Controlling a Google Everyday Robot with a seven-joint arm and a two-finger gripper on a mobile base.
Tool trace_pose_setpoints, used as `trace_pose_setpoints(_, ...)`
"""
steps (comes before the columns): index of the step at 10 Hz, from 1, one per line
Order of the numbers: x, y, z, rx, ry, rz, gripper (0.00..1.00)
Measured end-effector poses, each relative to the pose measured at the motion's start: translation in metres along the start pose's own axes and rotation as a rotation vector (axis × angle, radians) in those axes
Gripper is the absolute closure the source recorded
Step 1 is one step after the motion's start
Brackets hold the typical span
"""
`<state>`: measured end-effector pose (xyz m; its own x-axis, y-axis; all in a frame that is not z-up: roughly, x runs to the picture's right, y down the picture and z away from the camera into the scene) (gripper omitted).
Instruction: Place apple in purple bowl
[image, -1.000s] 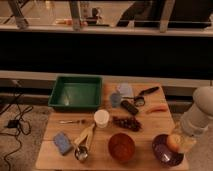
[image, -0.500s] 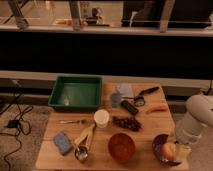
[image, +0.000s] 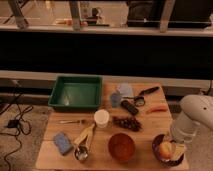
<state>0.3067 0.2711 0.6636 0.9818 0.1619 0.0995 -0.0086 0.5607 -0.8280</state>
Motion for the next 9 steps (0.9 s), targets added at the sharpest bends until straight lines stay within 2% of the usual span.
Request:
trace_pose_setpoints(2, 0.003, -0.006, 0.003, -0.007, 0.001, -0.002, 1.0)
trace_pose_setpoints(4, 0.019, -0.006, 0.01, -0.017, -0.001, 0.01, 1.0)
trace_pose_setpoints(9, 0.018, -0.004, 0.012, -0.033, -0.011, 0.004, 0.96)
